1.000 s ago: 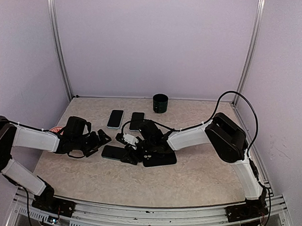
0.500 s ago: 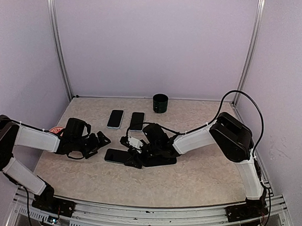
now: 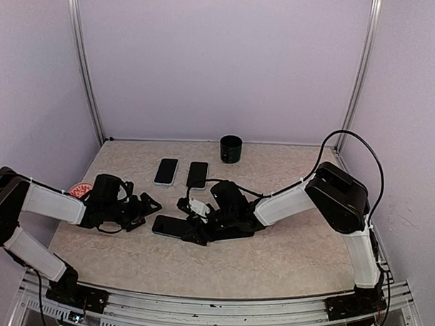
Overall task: Put the phone into the phone case
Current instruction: Pick up the phone at the center of the board, then pass from the right arm to the left
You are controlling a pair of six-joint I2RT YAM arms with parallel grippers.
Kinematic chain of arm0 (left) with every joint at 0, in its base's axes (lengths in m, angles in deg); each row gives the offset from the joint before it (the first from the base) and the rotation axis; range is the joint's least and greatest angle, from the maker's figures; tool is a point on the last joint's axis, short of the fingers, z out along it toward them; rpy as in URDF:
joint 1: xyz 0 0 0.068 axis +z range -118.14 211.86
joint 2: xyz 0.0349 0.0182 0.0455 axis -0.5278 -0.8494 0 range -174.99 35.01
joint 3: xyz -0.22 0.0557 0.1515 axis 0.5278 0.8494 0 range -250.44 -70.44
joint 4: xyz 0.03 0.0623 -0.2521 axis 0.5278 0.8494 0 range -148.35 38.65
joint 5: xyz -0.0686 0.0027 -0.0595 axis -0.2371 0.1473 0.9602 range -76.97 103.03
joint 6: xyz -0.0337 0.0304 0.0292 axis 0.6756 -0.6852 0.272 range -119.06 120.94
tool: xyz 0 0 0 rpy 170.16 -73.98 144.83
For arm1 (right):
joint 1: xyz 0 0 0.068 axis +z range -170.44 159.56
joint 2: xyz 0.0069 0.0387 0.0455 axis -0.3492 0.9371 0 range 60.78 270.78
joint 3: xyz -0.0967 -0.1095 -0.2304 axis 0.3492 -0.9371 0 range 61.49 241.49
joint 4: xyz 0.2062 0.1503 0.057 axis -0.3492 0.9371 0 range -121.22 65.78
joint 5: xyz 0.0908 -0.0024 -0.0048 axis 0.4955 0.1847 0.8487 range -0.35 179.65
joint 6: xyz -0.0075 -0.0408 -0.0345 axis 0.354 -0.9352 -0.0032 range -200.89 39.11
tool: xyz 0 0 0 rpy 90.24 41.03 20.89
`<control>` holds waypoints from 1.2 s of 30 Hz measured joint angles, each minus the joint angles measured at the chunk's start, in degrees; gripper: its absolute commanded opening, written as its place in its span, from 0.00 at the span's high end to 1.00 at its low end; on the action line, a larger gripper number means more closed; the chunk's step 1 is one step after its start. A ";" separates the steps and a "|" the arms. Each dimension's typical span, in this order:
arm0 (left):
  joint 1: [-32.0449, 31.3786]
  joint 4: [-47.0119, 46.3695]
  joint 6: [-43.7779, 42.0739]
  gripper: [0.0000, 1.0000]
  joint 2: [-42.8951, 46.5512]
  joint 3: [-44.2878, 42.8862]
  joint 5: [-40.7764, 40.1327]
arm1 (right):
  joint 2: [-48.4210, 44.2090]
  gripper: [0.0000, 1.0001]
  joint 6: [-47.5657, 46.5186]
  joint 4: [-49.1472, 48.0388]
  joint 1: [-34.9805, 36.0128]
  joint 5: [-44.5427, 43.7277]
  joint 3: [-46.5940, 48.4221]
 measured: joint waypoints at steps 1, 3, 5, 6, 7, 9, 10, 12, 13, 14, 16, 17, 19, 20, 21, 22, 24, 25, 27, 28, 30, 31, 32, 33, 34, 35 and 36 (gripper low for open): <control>0.00 -0.37 0.09 0.08 0.00 0.22 0.52 | -0.13 0.39 0.04 -0.31 0.00 0.02 -0.26; 0.00 -1.20 0.35 0.09 0.00 0.76 1.68 | -0.33 0.40 0.07 -0.79 0.00 0.02 -0.55; 0.00 -2.34 0.74 0.11 0.00 1.44 2.99 | -0.50 0.39 0.09 -1.25 0.00 0.00 -0.76; 0.00 -2.99 1.01 0.11 -0.04 1.81 3.85 | -0.63 0.40 0.09 -1.64 0.00 -0.02 -0.98; 0.00 -3.93 1.27 0.12 -0.11 2.34 4.72 | -0.76 0.40 0.09 -1.77 0.00 -0.02 -1.18; -0.02 -5.09 1.77 0.13 -0.26 2.95 6.27 | -0.96 0.40 0.11 -2.10 0.00 -0.02 -1.42; -0.04 -5.53 1.84 0.13 -0.42 3.13 7.02 | -1.05 0.40 0.15 -2.29 0.00 -0.02 -1.53; -0.31 -6.12 2.01 0.14 -0.66 3.23 8.26 | -1.20 0.40 0.24 -2.60 0.00 -0.02 -1.64; -0.39 -7.04 2.10 0.18 -0.76 3.39 9.79 | -1.25 0.39 0.26 -2.93 0.00 -0.02 -1.70; -0.39 -7.04 2.10 0.19 -0.76 3.39 9.79 | -1.25 0.39 0.26 -2.93 0.00 -0.02 -1.70; -0.46 -8.28 2.67 0.23 -0.85 3.76 10.88 | -1.27 0.39 0.31 -3.37 0.00 0.02 -1.95; -0.55 -9.20 3.15 0.24 -0.92 4.15 11.56 | -1.27 0.39 0.31 -3.69 0.00 0.04 -2.10; -0.61 -10.51 3.72 0.27 -1.03 4.61 12.68 | -1.33 0.39 0.33 -4.15 0.00 0.04 -2.45; -0.61 -11.06 4.17 0.29 -1.07 4.79 13.11 | -1.38 0.39 0.35 -4.22 0.00 0.04 -2.62; -0.63 -11.78 4.48 0.31 -1.09 4.98 13.62 | -1.55 0.39 0.39 -4.37 0.00 0.07 -2.95; -0.63 -12.41 4.76 0.33 -1.11 5.14 14.08 | -1.75 0.39 0.42 -4.42 0.00 0.07 -3.26; -0.63 -13.66 5.22 0.36 -1.11 5.49 14.78 | -2.27 0.39 0.48 -4.87 0.00 0.09 -3.87; -0.63 -13.99 5.42 0.37 -1.11 5.57 14.91 | -2.60 0.39 0.50 -5.18 0.00 0.11 -4.17; -0.63 -15.19 6.05 0.39 -1.11 5.86 15.61 | -3.30 0.39 0.57 -5.81 0.00 0.44 -4.61; -0.63 -15.85 6.27 0.41 -1.11 5.97 15.93 | -3.63 0.39 0.68 -6.34 0.00 0.68 -4.85; -0.66 -16.96 6.82 0.45 -1.25 6.14 16.44 | -4.09 0.39 1.01 -7.26 0.00 1.07 -5.18; -0.66 -17.51 7.08 0.47 -1.38 6.16 16.72 | -4.24 0.39 1.11 -7.67 0.00 1.20 -5.35; -0.66 -18.10 7.37 0.51 -1.60 6.19 17.03 | -4.37 0.39 1.31 -8.13 0.02 1.38 -5.49; -0.66 -18.60 7.63 0.55 -1.81 6.19 17.31 | -4.42 0.39 1.38 -8.52 0.02 1.49 -5.62; -0.66 -19.10 7.85 0.59 -2.03 6.21 17.55 | -4.42 0.39 1.49 -8.74 0.02 1.55 -5.68; -0.66 -19.61 8.15 0.62 -2.21 6.23 17.75 | -4.42 0.39 1.51 -8.79 0.02 1.57 -5.70; -0.68 -20.13 8.35 0.65 -2.36 6.29 17.86 | -4.42 0.39 1.53 -8.85 0.02 1.57 -5.73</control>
